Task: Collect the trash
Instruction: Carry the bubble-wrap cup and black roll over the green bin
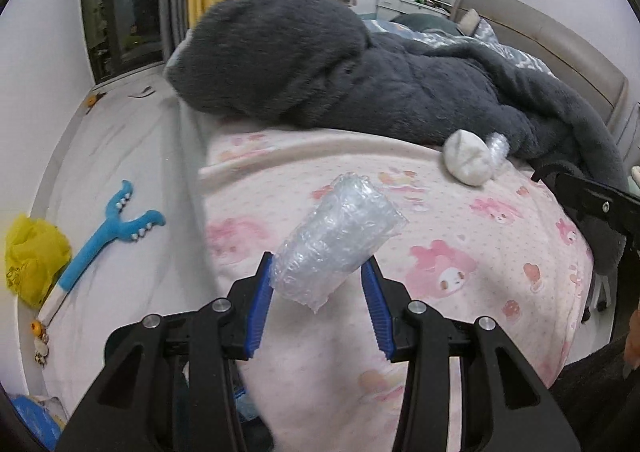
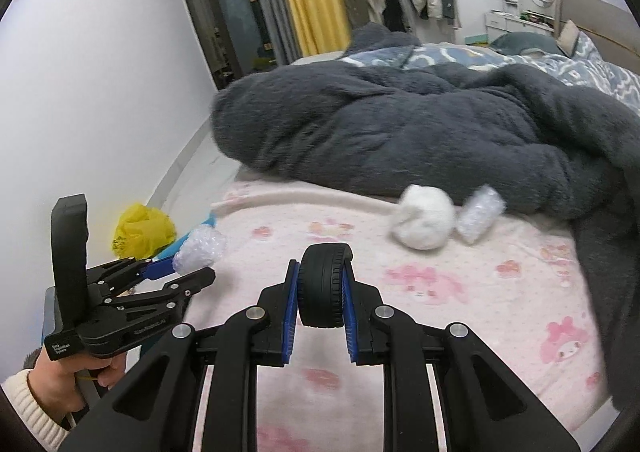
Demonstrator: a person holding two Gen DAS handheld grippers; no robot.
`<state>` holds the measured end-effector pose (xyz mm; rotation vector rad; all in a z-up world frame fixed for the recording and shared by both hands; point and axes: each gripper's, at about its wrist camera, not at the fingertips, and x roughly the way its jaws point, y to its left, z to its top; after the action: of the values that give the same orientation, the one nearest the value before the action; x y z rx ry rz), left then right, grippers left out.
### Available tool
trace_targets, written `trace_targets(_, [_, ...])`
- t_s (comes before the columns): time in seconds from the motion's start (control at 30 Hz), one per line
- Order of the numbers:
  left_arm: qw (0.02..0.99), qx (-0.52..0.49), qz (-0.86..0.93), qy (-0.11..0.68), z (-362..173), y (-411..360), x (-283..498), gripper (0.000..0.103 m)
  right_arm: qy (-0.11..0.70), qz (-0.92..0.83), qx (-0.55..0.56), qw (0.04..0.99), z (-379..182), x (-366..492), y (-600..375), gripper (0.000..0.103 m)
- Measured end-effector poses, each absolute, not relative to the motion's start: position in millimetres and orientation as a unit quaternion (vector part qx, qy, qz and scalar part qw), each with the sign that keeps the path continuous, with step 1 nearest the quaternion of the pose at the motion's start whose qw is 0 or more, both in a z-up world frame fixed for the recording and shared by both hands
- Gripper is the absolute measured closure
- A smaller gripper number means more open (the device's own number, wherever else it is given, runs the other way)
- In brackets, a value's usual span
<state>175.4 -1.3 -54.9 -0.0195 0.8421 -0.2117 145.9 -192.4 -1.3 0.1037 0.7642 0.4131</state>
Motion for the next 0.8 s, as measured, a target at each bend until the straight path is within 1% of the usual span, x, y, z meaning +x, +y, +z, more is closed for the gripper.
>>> trace_targets(0.3, [0.909, -0.037, -0.051, 0.411, -52, 55, 162, 0.056, 0.372, 0.231, 0.05, 0.898, 1, 137, -146, 0.083])
trace_targets(0.47, [0.903, -0.065, -0.03, 0.424, -59, 87, 159, 0.056, 0.374, 0.25, 0.045, 0.892, -2, 139, -117, 0.083])
trace_targets(0.8, [0.89, -0.081, 0.002, 0.45, -86, 132, 153, 0.056, 0.382, 0.28, 0.027, 0.88, -11, 141, -70, 0.083])
